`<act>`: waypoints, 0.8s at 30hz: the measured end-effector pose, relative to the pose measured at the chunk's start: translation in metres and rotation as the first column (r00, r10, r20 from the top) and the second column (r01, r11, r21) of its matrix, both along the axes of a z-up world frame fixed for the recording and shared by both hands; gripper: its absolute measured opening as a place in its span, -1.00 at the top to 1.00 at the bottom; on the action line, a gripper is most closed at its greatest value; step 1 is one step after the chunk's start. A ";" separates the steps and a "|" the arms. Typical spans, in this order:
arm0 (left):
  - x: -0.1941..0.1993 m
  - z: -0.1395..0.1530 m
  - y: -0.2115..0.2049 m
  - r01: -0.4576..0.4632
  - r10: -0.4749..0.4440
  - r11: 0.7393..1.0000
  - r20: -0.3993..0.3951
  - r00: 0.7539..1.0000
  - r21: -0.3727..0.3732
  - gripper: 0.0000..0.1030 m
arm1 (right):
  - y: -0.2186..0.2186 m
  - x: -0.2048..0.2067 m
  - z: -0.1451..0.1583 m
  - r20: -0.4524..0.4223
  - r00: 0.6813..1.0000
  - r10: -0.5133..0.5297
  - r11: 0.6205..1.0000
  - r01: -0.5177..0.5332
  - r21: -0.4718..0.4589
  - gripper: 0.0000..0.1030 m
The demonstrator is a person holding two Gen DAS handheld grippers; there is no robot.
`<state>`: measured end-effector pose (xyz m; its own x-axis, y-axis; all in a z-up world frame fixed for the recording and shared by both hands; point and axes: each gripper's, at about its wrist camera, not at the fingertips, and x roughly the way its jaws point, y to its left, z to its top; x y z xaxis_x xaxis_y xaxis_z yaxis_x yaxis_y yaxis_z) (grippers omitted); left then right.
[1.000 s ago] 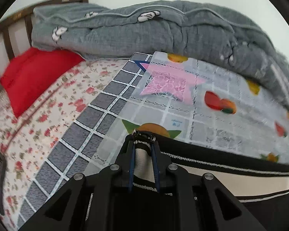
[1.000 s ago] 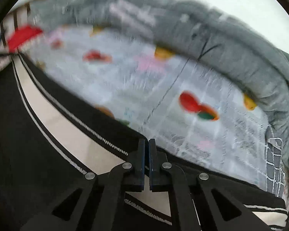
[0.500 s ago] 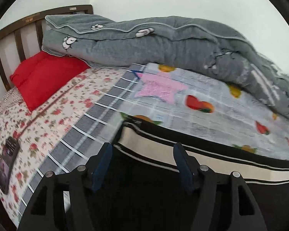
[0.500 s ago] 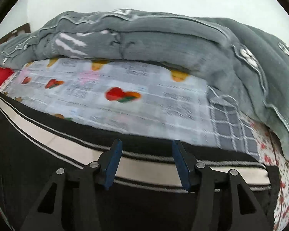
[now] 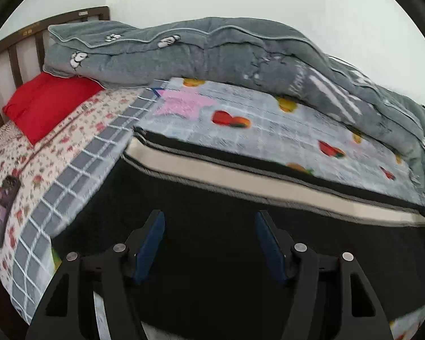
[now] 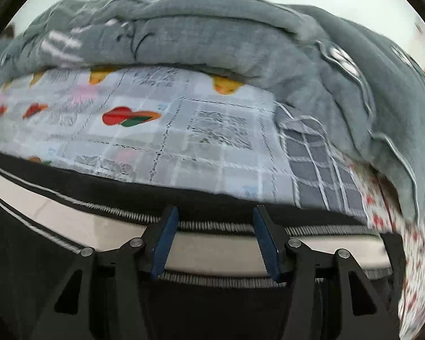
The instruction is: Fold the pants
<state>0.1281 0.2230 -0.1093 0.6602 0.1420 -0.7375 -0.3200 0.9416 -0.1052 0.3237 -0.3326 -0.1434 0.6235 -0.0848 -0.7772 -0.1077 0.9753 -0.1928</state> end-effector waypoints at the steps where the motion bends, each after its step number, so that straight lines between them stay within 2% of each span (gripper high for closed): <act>1: -0.007 -0.001 -0.008 0.026 -0.026 1.000 -0.003 1.000 0.002 -0.25 | -0.004 -0.011 0.007 -0.002 1.000 -0.014 0.999 0.014 0.051 -0.03; 4: -0.023 -0.006 -0.029 0.074 -0.074 0.997 0.005 0.997 0.009 -0.25 | -0.003 -0.040 0.017 0.003 0.999 -0.032 0.994 0.031 0.108 -0.08; 9: -0.034 -0.021 -0.074 0.199 -0.199 0.978 0.018 0.980 -0.053 -0.28 | 0.008 -0.097 0.024 0.055 0.998 -0.017 0.992 0.010 0.126 -0.25; 10: -0.033 -0.026 -0.085 0.219 -0.219 0.975 0.007 0.976 -0.039 -0.28 | 0.010 -0.107 0.023 0.064 0.998 -0.020 0.991 0.011 0.131 -0.27; 13: -0.031 -0.045 -0.110 0.240 -0.238 0.968 -0.049 0.970 0.066 -0.29 | 0.013 -0.132 0.019 0.059 0.998 -0.021 0.989 0.012 0.147 -0.27; 14: -0.030 -0.054 -0.108 0.210 -0.204 0.973 -0.073 0.976 0.095 -0.29 | 0.013 -0.140 0.017 0.064 0.998 -0.026 0.990 0.017 0.140 -0.27; 16: -0.033 -0.060 -0.095 0.182 -0.179 0.981 -0.053 0.982 0.064 -0.36 | 0.010 -0.152 0.009 0.073 0.996 -0.058 0.992 0.049 0.115 -0.27; 19: -0.043 -0.057 -0.053 0.095 -0.095 0.995 -0.015 0.995 0.025 -0.36 | 0.002 -0.159 -0.007 0.011 0.996 -0.084 0.990 0.083 0.114 -0.27; 22: -0.045 -0.056 -0.004 -0.014 0.014 1.000 -0.018 1.000 0.025 -0.35 | 0.002 -0.168 -0.012 0.063 0.994 -0.085 0.992 0.078 0.099 -0.30; 24: -0.050 -0.057 0.025 -0.065 0.065 0.998 -0.015 0.998 -0.022 -0.32 | 0.004 -0.170 -0.016 0.087 0.992 -0.091 0.992 0.083 0.090 -0.33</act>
<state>0.0779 0.2484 -0.1665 0.6399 0.1675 -0.7500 -0.3817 0.9163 -0.1211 0.1536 -0.3291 -0.1590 0.6847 -0.0771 -0.7247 -0.0078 0.9936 -0.1130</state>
